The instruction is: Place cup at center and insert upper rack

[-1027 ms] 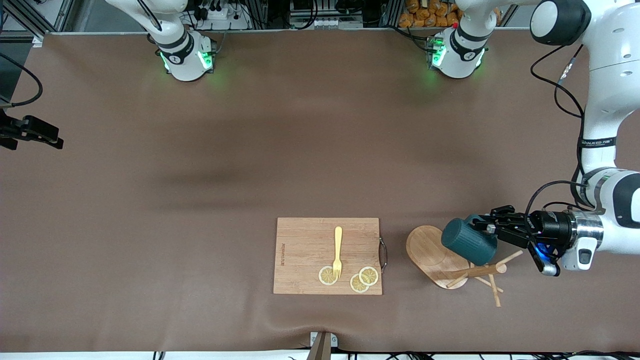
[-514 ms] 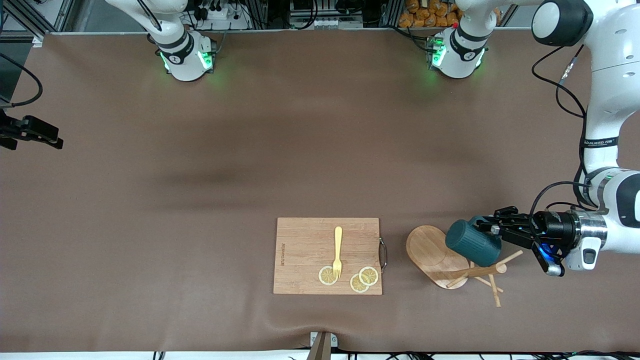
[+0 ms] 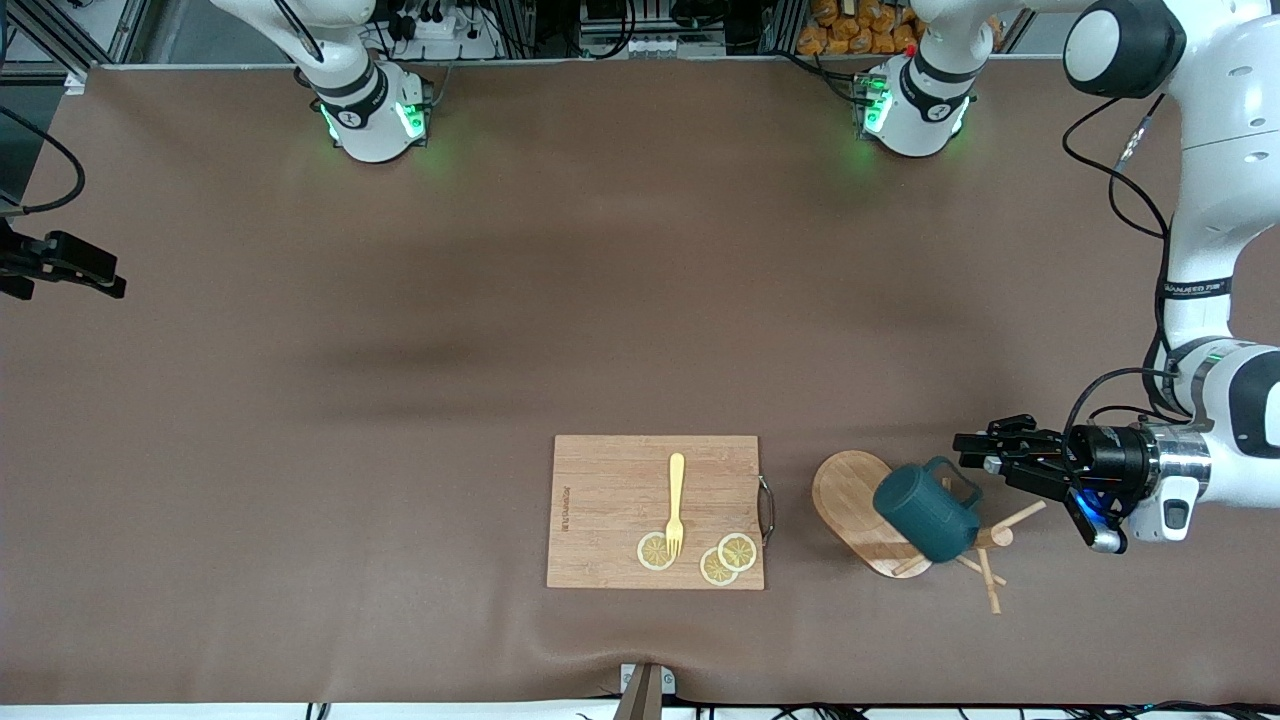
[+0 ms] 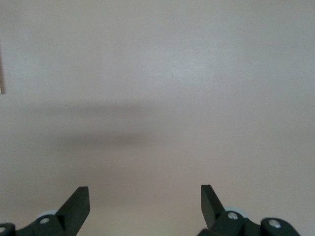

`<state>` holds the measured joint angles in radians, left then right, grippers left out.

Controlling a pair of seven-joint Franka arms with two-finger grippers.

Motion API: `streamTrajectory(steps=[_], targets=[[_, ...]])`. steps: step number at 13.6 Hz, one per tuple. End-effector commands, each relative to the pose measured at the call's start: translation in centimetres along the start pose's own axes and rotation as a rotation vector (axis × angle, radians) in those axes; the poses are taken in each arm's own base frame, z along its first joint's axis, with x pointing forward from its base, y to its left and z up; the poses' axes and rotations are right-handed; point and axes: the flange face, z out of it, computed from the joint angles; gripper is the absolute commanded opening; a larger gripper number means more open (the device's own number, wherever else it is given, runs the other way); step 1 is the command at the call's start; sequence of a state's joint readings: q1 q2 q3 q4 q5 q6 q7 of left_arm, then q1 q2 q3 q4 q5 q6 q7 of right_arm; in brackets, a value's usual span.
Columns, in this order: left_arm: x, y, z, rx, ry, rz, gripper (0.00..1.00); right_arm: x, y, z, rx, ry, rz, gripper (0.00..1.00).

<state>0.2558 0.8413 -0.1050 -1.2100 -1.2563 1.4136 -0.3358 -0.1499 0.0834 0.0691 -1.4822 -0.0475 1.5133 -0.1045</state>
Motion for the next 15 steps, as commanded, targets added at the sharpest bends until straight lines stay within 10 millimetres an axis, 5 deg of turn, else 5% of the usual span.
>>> streamTrajectory(steps=[1,3,11,15], targets=[[-0.1,0.0,-0.5,-0.025,-0.02,0.024,0.7,0.2,0.0,-0.4,-0.023,0.001,0.007,1.0],[-0.2,0.1,-0.5,-0.025,-0.019,0.029,1.0,0.2,-0.1,-0.4,-0.025,0.001,0.004,1.0],[-6.9,3.7,-2.2,0.283,0.183,0.112,1.0,0.2,-0.1,-0.4,-0.025,0.001,0.006,1.0],[-13.2,6.9,-1.8,0.624,0.367,0.283,1.0,0.2,0.0,-0.4,-0.024,0.001,0.007,1.0]])
